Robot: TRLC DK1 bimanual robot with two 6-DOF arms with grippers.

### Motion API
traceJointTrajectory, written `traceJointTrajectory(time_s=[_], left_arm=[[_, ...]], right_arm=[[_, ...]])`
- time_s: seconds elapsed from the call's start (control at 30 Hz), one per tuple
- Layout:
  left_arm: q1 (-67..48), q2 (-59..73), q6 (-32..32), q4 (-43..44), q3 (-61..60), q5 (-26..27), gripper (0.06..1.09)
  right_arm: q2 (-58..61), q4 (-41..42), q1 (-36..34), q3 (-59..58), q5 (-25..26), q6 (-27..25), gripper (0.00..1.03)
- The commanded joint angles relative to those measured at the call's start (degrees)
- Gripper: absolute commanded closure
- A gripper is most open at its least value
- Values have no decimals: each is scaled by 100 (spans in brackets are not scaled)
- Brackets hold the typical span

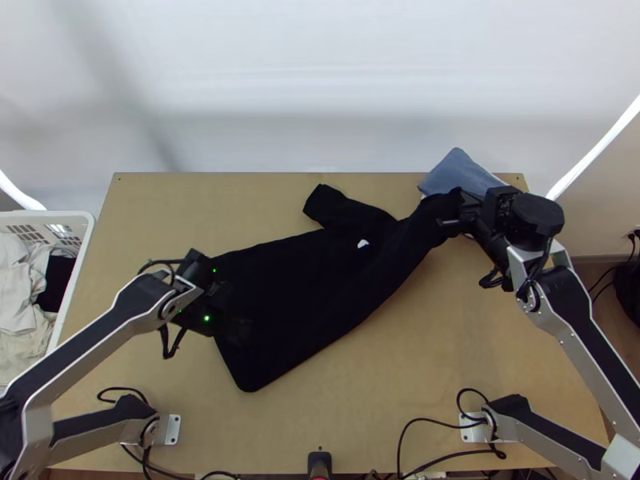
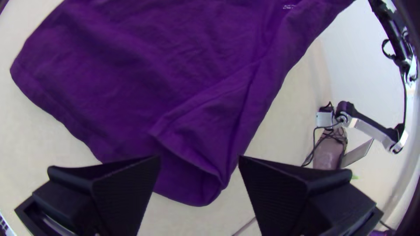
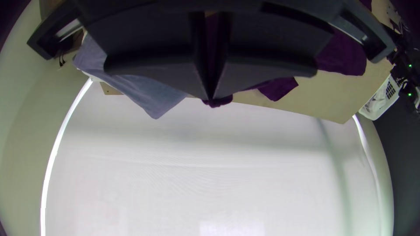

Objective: Fold the t-shirt

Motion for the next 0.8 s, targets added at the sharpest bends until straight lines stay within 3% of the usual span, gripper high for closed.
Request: traceJointTrajectory(time_s=[0.0,0.1,0.17,0.23,0.77], left_arm=[[81,238,-317,-164,111,294,37],[152,361,-352,-137,93,382,39],[222,440,-405,-32,75,382,52],[283,519,-431,100,23,382,57],[433,1011,-370,355,-153,48,57]], right_arm=[[-145,155,25,-66,15,-21,100],[-163,164,17,-75,15,-21,100],[-189,182,17,-119,24,-21,100],[-224,199,17,-127,24,-21,100],[-418,199,-98,-250,33,-12,100]])
